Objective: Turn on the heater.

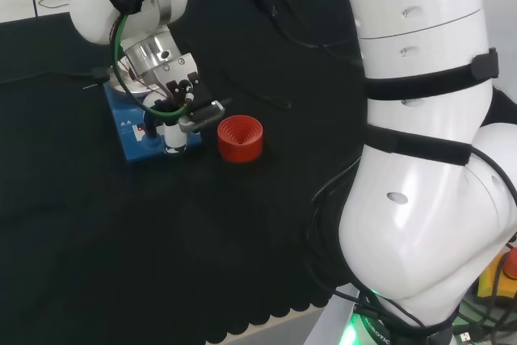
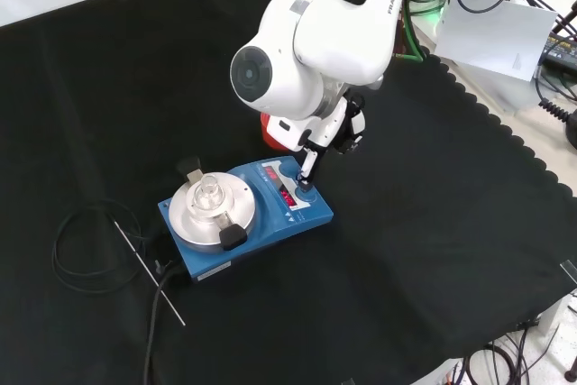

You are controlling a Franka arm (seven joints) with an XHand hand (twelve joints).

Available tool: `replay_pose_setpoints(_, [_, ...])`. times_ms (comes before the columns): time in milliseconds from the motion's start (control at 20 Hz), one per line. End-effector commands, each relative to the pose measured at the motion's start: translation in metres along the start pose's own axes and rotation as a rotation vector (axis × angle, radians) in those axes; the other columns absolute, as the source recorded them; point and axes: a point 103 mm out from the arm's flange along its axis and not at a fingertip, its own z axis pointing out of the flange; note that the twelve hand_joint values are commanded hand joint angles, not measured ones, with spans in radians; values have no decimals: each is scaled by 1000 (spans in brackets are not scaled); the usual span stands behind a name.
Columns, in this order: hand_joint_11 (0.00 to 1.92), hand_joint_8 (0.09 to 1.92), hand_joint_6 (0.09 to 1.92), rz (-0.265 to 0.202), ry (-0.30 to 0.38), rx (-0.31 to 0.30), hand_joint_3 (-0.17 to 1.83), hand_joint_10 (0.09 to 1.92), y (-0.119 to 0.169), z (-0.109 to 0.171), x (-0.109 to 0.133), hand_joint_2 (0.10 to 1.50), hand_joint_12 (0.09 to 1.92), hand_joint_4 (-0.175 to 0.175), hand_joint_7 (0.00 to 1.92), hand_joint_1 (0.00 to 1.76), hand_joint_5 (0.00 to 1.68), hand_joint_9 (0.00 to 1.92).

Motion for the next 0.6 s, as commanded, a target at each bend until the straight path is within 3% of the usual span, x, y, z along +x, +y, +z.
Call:
replay_pose_setpoints(50, [1049,1638,396,0,-3,1,1120,1507,1,2,-1,664,1384,-34,1405,1429,321,1538])
replay_pose_setpoints(600, [1050,1637,409,7,-5,21,1121,1506,3,5,-2,665,1384,-36,1405,1428,327,1538])
